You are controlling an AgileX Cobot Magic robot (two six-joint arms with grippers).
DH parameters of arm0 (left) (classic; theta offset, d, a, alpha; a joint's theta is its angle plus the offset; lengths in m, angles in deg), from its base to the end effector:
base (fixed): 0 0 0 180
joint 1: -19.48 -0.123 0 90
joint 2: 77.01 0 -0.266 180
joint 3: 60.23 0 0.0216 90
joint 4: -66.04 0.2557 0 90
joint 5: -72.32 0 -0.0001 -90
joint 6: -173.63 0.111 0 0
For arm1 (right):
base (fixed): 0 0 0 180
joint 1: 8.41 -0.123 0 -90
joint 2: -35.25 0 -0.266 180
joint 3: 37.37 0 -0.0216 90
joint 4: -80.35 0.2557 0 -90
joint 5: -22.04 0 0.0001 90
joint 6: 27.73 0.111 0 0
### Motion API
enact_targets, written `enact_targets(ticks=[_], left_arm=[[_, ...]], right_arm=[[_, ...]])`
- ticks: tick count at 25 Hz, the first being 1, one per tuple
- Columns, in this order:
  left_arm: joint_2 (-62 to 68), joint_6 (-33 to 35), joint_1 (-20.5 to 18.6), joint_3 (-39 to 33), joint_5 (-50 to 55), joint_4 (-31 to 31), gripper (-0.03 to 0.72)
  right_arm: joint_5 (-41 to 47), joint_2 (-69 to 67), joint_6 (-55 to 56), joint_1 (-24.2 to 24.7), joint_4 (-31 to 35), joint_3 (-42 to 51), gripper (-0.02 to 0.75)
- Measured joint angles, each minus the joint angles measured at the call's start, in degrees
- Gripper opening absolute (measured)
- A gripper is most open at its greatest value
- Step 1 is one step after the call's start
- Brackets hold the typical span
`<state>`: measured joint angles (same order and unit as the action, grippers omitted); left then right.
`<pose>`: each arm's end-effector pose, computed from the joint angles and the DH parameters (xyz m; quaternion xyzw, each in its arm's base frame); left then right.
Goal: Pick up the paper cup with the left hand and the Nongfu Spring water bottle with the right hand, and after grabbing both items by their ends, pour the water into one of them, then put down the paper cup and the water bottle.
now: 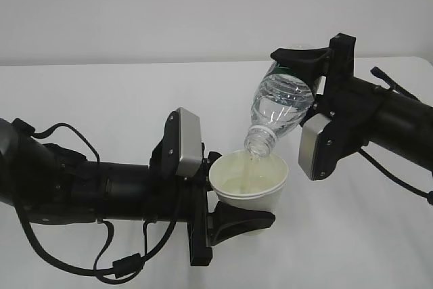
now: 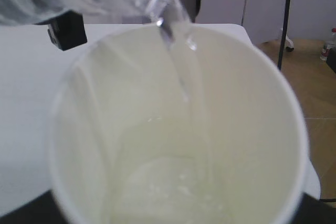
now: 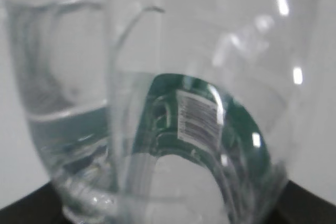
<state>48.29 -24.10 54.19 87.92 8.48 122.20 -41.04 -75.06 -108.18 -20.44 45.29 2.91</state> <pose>0.2349 -0.2633 0.0892 0.5308 0.5695 -0.4154 0.4705 0.3128 0.1248 0.1562 -0.6757 0.2479 -0.3151 0.6186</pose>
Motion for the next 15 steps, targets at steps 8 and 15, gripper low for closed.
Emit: enact_targets(ticks=[8,15], left_arm=[[0.0,0.0,0.0,0.0,0.0,0.23,0.412],[0.0,0.0,0.0,0.0,0.0,0.22,0.411]], right_arm=[[0.0,0.0,0.0,0.0,-0.08,0.0,0.446],[0.0,0.0,0.0,0.0,-0.08,0.0,0.446]])
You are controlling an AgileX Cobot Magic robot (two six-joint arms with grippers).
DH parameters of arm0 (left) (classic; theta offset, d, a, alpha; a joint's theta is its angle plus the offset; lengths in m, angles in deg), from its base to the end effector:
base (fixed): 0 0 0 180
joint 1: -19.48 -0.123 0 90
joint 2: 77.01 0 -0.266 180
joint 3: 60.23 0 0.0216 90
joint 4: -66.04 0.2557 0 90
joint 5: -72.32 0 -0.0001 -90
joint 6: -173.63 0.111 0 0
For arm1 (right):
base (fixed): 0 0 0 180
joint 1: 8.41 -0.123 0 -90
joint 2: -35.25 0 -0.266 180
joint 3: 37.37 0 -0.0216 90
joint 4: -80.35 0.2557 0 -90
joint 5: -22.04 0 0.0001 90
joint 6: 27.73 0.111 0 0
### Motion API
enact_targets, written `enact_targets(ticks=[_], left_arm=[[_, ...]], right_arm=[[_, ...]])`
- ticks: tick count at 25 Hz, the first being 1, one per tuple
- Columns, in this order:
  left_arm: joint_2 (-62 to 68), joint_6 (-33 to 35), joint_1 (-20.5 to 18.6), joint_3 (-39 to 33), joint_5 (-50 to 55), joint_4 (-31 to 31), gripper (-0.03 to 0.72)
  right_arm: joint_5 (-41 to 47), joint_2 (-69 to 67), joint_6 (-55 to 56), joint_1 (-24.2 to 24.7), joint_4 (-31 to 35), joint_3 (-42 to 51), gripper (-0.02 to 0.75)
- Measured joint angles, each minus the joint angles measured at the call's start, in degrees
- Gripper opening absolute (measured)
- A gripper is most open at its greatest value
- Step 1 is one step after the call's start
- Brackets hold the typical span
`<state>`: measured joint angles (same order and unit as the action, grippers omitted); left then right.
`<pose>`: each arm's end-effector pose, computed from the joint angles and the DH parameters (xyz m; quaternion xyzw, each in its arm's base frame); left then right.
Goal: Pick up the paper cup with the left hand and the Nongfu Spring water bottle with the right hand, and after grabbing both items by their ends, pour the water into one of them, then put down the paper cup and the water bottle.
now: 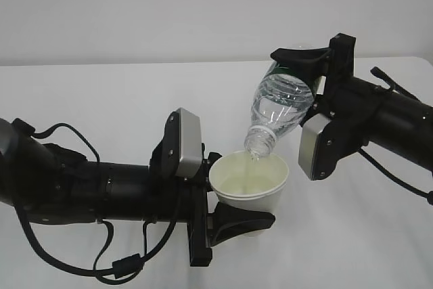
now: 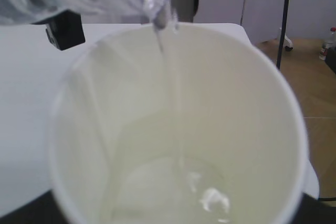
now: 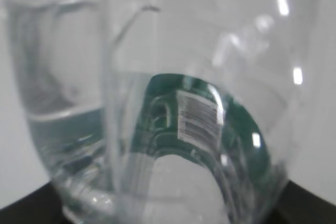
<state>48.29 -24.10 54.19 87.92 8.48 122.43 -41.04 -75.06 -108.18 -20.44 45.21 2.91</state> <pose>0.2345 -0.2633 0.0891 0.5323 0.5686 -0.4157 0.4696 0.3127 0.1249 0.1562 -0.6760 0.2473 -0.3149 0.6186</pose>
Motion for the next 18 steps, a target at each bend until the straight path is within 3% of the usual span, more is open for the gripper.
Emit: enact_targets(ticks=[18], left_arm=[[0.0,0.0,0.0,0.0,0.0,0.02,0.41]], right_arm=[[0.0,0.0,-0.45,0.0,-0.28,0.0,0.446]])
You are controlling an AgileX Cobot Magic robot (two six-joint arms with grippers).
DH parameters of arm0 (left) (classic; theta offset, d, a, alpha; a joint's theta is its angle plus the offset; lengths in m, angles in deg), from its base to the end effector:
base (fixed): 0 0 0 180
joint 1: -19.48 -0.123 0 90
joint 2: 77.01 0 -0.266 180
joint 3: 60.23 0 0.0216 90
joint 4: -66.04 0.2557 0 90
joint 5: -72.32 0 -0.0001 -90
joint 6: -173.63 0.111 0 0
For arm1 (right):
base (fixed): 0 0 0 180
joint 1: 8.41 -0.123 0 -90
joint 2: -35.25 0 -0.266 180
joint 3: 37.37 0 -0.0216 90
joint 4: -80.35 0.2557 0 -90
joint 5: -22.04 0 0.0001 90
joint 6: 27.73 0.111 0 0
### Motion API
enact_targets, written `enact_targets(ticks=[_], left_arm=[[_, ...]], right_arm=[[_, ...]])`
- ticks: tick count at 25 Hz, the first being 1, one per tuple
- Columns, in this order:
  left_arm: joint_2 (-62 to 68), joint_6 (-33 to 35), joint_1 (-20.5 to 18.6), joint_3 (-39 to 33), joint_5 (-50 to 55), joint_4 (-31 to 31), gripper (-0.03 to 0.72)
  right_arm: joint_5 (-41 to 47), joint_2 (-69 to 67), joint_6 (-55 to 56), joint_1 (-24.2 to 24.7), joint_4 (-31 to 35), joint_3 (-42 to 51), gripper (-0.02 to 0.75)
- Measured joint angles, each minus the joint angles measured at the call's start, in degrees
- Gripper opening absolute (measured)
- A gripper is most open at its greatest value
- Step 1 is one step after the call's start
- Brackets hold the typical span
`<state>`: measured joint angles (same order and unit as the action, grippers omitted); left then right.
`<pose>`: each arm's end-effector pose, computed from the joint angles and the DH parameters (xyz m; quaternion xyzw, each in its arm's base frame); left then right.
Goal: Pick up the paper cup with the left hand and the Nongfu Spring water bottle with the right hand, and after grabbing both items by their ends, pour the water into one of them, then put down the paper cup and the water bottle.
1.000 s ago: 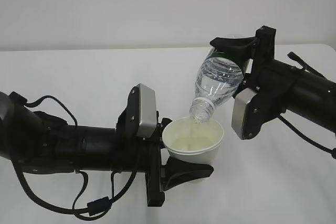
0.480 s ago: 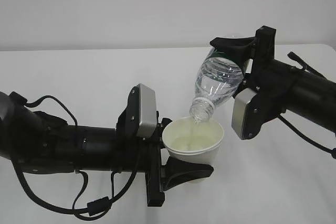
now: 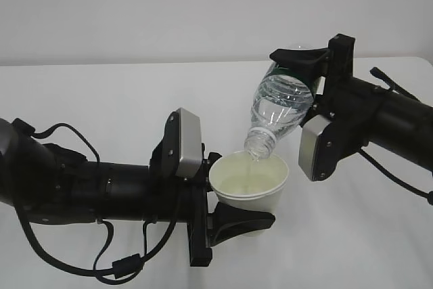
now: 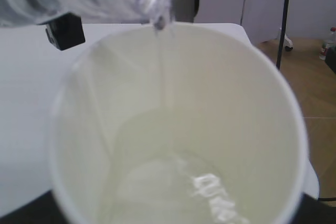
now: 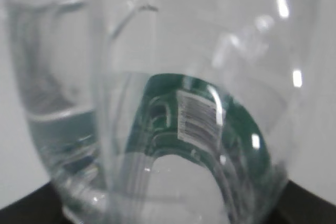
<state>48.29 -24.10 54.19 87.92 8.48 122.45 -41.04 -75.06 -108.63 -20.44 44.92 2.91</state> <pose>0.2345 -0.2633 0.0891 0.5325 0.5685 -0.4157 0.4695 0.3124 0.1252 0.1560 -0.6782 0.2426 -0.3164 0.6173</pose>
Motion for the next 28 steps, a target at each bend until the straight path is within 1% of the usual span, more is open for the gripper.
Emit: enact_targets(ticks=[28], left_arm=[[0.0,0.0,0.0,0.0,0.0,0.35,0.41]], right_arm=[[-0.36,0.0,-0.66,0.0,-0.12,0.0,0.446]])
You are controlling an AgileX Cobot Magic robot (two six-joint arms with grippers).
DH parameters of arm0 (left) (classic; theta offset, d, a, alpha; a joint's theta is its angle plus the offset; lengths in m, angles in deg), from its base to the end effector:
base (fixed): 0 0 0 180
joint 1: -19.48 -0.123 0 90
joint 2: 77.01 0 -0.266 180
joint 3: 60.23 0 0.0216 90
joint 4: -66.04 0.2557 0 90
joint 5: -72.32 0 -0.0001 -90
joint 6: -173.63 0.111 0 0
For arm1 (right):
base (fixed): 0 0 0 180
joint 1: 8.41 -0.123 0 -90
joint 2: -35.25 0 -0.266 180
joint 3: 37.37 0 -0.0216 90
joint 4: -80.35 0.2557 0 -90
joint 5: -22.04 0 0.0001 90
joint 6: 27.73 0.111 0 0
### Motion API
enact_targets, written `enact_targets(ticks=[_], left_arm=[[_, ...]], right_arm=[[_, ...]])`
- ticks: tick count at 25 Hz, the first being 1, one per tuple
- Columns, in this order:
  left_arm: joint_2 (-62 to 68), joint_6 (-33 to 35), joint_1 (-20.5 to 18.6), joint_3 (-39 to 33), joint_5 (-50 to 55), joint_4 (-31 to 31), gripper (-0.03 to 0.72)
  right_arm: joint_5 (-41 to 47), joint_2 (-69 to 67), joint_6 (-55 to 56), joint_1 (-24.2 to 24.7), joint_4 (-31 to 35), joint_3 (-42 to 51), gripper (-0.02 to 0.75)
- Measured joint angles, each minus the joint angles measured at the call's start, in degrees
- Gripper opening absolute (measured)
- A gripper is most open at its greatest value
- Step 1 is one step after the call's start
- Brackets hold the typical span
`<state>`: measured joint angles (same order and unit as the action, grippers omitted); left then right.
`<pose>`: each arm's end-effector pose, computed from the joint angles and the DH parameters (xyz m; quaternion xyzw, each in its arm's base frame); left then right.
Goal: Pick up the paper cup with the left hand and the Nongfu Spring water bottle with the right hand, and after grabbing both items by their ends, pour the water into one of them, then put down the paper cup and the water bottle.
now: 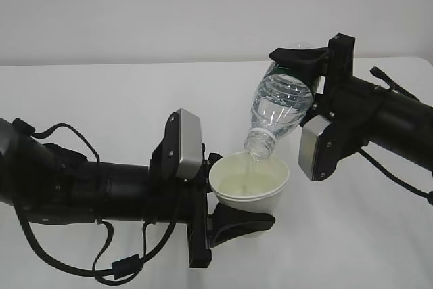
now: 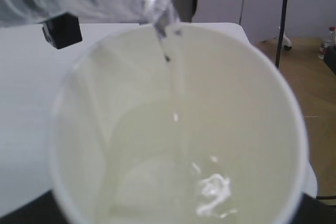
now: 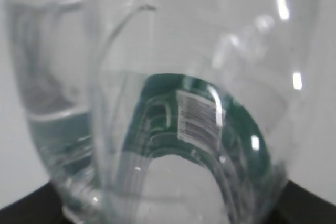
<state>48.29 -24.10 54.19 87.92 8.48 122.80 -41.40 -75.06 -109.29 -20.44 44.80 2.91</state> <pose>0.2339 -0.2634 0.0889 0.5348 0.5671 -0.4161 0.4682 0.3122 0.1255 0.1567 -0.6783 0.2366 -0.3200 0.6177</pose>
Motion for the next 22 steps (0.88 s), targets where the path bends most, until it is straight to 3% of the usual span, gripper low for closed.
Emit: enact_targets(ticks=[22], left_arm=[[0.0,0.0,0.0,0.0,0.35,0.97,0.41]], right_arm=[[-0.09,0.0,-0.1,0.0,0.0,0.0,0.446]])
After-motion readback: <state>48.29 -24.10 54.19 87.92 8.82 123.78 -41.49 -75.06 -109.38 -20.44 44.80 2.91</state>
